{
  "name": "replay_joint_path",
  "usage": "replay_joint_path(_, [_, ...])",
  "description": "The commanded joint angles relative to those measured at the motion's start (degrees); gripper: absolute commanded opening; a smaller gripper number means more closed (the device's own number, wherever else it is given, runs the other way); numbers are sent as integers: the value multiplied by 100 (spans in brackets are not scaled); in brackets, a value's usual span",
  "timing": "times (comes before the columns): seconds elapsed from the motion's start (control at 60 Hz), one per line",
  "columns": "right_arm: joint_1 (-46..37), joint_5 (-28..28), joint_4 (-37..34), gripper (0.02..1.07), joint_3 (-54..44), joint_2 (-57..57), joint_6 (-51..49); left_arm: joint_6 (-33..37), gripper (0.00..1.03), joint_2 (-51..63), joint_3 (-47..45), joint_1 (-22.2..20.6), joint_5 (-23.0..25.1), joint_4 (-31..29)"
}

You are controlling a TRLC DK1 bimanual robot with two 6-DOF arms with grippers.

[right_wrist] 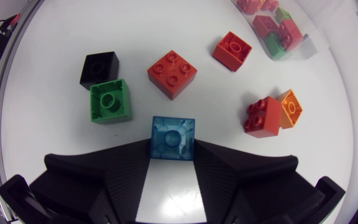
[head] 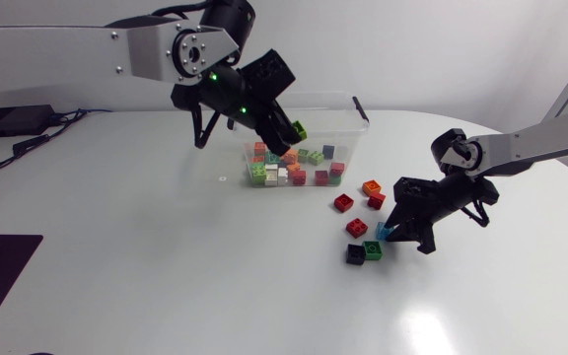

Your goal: Place the duplo bricks in the container

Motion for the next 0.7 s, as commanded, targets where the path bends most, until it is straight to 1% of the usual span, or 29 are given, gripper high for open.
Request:
replay_joint_path(0.0, [-11, 25, -203, 26, 147, 92, -213, -262, 31, 168, 331, 109, 53, 166])
replay_joint_path(0.117, [-20, 16, -502, 26, 164, -163, -205, -482, 31, 484, 691, 276, 53, 289])
replay_joint_path(0.217, [-37, -98, -906, 26, 191, -672, -161, -596, 31, 783, 981, 364, 53, 420])
replay_joint_path(0.267, [-29, -151, -968, 26, 208, -883, -55, -684, 32, 915, 1113, 407, 26, 473])
replay_joint_path(0.367, [33, -291, -1144, 26, 305, -1217, 103, -869, 33, 1205, 1456, 487, -88, 535])
replay_joint_path(0.4, [130, -362, -1240, 26, 393, -1411, 279, -965, 33, 1425, 1720, 539, -158, 535])
replay_joint_path(0.5, [323, -449, -1240, 26, 560, -1657, 657, -1062, 36, 1680, 2018, 583, -334, 561])
replay_joint_path(0.533, [393, -476, -1240, 26, 613, -1718, 771, -1097, 42, 1741, 2080, 583, -439, 605])
replay_joint_path(0.55, [437, -502, -1240, 26, 648, -1753, 833, -1097, 46, 1768, 2106, 592, -466, 623])
replay_joint_path(0.567, [446, -502, -1240, 26, 657, -1753, 850, -1106, 47, 1776, 2106, 592, -475, 623])
replay_joint_path(0.6, [578, -546, -1179, 26, 788, -1832, 1131, -1141, 73, 1829, 2159, 610, -606, 728])
replay_joint_path(0.617, [604, -555, -1152, 26, 824, -1841, 1210, -1167, 80, 1829, 2159, 618, -624, 763])
replay_joint_path(0.633, [631, -555, -1144, 26, 867, -1859, 1281, -1185, 82, 1829, 2159, 627, -633, 790])
replay_joint_path(0.65, [683, -555, -1117, 26, 929, -1859, 1369, -1203, 89, 1829, 2168, 636, -650, 825])
replay_joint_path(0.683, [736, -564, -1029, 26, 1008, -1876, 1544, -1203, 94, 1820, 2168, 645, -694, 851])
